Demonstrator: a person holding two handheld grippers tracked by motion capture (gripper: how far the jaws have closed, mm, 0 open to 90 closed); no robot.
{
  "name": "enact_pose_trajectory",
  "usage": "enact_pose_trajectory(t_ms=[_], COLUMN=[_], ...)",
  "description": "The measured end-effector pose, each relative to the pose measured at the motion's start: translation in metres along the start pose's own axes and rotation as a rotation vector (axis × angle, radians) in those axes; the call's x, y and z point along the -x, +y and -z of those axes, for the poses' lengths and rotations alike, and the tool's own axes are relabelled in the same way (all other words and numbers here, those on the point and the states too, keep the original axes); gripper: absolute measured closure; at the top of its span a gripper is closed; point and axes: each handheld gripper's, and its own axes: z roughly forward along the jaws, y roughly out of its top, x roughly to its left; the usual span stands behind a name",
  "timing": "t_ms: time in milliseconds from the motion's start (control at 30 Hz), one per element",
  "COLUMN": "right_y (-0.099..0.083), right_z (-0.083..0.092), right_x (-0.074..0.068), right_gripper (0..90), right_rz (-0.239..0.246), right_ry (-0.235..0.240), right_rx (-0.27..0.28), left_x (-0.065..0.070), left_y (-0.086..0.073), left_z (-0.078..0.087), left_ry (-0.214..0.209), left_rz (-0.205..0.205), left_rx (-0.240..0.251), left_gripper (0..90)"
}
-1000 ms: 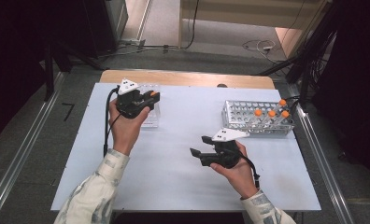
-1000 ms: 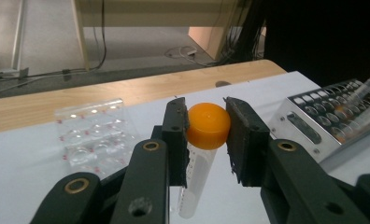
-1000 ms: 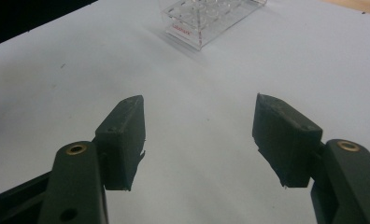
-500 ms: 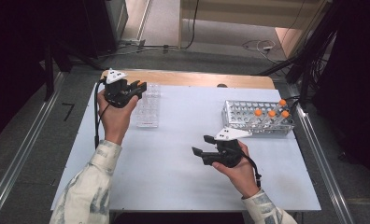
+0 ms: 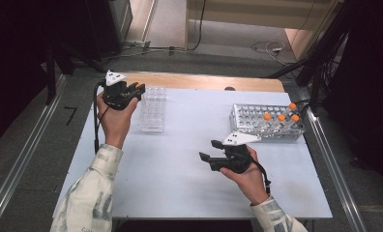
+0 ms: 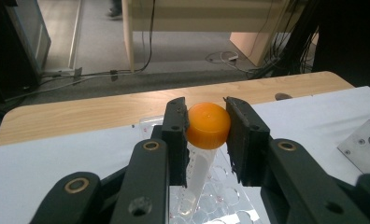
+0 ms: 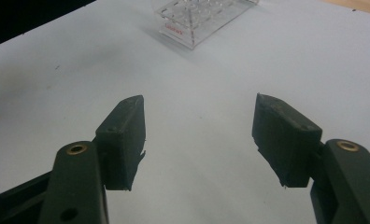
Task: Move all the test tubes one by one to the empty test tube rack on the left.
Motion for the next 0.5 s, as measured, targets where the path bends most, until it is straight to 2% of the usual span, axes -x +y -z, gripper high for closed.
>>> enact_pose_trajectory(t_ms=[500], right_y=[-0.0002], right_z=[0.0005], right_x=[0.0007], right_gripper=[33.7], right_rz=[-0.003], right_ry=[-0.001], right_rx=[-0.001], left_x=[-0.0015], left_y=[-0.0081], left_z=[-0.0073], left_ry=[0.011], left_rz=[-0.002], left_rx=[-0.013], left_gripper=[70.3])
